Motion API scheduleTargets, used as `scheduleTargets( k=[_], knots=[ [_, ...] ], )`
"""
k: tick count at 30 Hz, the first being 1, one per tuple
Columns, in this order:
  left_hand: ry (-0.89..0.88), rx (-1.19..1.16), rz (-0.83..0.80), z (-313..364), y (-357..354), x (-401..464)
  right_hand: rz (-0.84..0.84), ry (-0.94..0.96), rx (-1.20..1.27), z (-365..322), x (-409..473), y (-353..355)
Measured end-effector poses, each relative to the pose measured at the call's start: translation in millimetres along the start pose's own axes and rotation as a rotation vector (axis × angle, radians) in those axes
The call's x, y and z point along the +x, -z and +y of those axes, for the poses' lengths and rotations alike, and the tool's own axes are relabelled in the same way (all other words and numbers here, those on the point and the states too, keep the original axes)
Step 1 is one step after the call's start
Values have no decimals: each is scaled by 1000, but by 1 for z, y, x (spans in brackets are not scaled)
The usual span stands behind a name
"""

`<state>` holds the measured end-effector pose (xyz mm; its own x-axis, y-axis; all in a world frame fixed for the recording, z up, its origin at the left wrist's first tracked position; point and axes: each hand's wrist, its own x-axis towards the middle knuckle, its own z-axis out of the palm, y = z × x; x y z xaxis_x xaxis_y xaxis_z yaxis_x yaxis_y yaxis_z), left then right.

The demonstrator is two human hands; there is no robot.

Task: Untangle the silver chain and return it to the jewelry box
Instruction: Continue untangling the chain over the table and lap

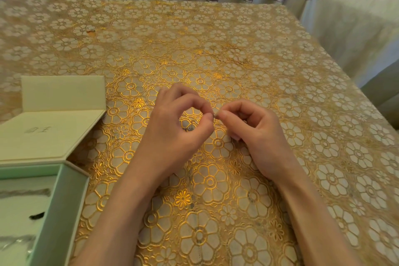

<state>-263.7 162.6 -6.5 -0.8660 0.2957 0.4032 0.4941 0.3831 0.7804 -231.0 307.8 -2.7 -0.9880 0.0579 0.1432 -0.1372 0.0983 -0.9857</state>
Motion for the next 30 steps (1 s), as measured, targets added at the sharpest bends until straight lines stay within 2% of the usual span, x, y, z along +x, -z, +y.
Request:
scheduleTargets(
  k=[6,14,19,23,30],
  knots=[
    [34,-27,0,-2,-1,1,-24,-25,4,-1,-1,0],
    [-68,1,46,0,1,1,27,-29,-2,3,0,0],
    [-137,92,0,-2,-2,0,58,-33,47,3,0,0],
    [-175,144,23,-4,-2,0,40,-16,24,2,0,0],
    [-130,106,10,-3,0,0,18,9,23,0,0,1]
  ],
)
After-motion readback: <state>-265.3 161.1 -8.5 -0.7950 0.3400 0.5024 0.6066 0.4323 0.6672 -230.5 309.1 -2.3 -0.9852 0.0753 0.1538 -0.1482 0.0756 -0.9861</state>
